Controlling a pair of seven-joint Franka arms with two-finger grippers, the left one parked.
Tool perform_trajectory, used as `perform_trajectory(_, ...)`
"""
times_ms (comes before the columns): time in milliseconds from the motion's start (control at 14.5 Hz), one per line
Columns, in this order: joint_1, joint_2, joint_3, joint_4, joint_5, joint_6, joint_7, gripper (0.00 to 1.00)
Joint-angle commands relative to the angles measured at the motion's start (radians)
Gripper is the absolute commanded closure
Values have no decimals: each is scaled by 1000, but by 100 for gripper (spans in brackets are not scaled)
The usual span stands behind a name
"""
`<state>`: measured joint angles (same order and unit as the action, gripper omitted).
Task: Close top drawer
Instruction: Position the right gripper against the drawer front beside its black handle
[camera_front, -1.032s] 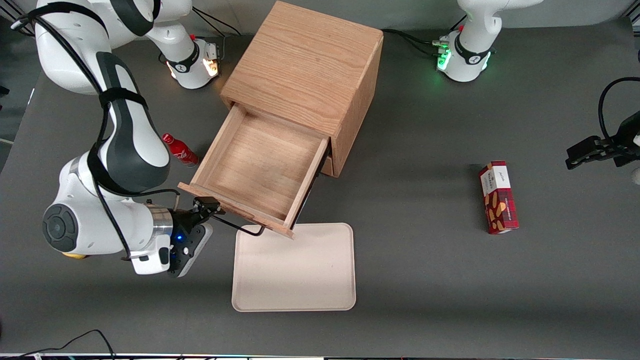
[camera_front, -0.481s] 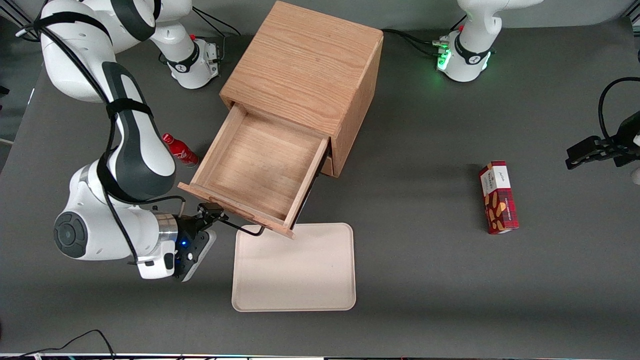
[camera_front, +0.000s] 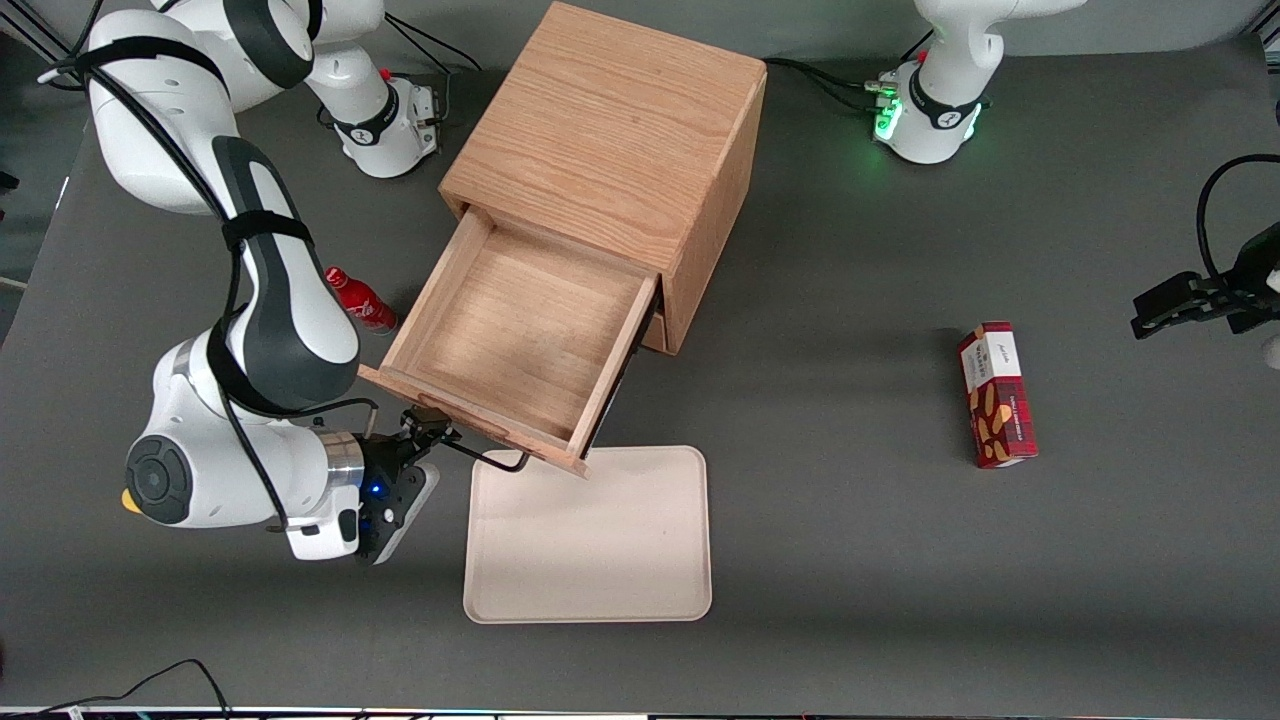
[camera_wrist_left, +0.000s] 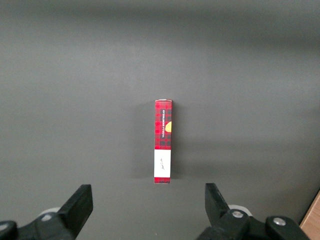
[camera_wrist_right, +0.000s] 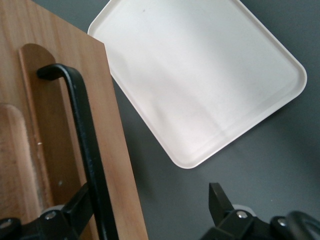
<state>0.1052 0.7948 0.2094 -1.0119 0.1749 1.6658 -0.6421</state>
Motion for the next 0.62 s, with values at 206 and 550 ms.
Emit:
perform_trajectory(206, 8, -6, -7, -46, -18, 48, -19, 0)
perform_trajectory(550, 11, -6, -4, -62, -34, 69, -13, 0)
